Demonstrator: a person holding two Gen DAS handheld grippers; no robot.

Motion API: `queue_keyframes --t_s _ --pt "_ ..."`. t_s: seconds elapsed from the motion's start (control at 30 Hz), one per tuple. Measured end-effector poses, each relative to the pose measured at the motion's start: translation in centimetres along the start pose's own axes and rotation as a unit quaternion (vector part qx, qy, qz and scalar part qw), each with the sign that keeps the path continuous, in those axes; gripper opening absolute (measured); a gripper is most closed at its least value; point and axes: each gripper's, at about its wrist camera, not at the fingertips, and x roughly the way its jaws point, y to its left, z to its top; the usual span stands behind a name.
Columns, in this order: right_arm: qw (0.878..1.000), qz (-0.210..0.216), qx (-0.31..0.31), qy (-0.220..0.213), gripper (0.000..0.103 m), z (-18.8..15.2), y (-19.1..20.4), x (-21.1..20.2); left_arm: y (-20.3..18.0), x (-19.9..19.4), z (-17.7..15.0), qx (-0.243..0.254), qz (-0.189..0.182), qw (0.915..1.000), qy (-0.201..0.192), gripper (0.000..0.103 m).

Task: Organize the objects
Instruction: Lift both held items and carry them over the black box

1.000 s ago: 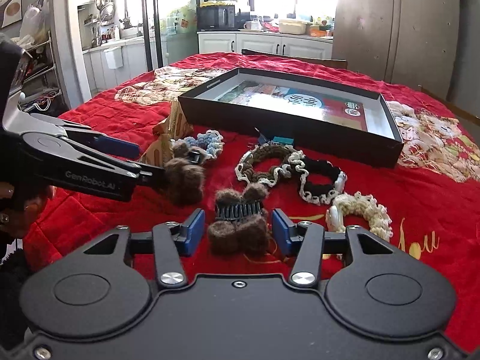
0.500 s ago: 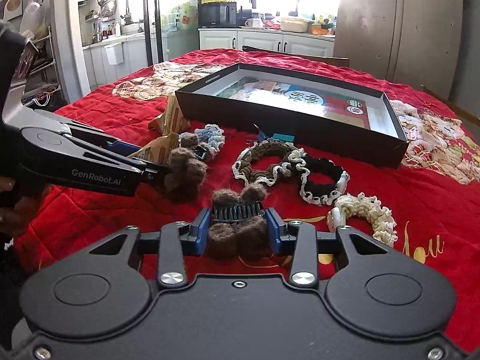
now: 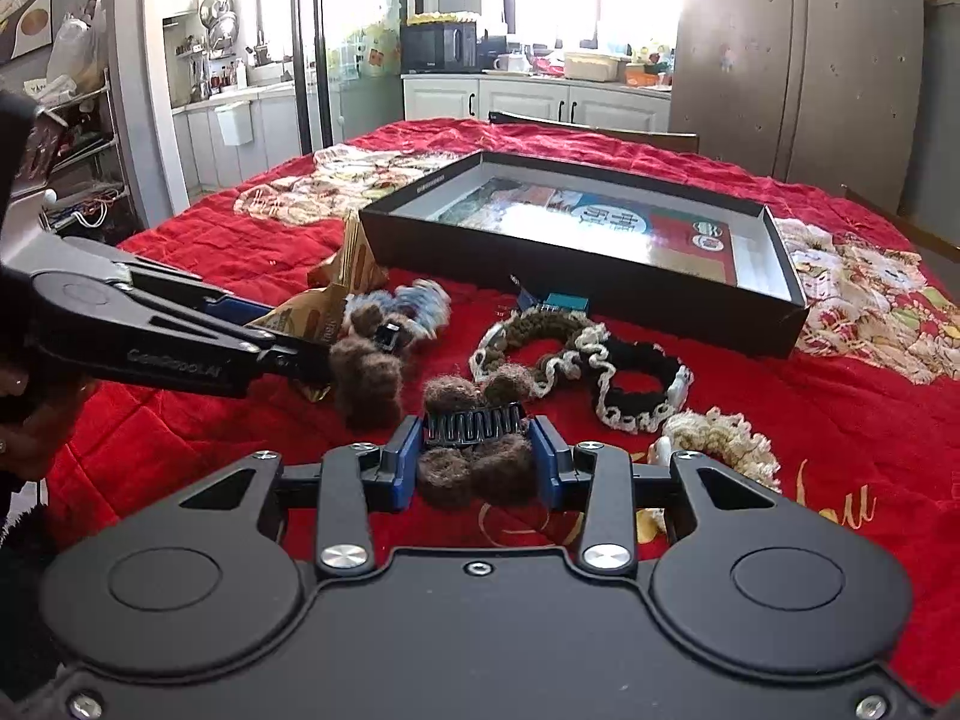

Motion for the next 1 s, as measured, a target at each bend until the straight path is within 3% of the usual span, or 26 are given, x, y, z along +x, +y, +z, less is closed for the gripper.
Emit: queue_keyframes --t_s 0.4,1.0 --pt "1.000 -0.006 0.003 -0.027 0.037 1.7 -0.8 -1.0 -0.7 -1.9 2.0 0.018 -0.003 0.9992 -0.036 0.040" --pt "0.993 -0.060 0.023 -0.102 0.037 8.8 -5.0 -0.2 0.3 0.0 8.6 0.003 0.009 0.9955 -0.094 0.040"
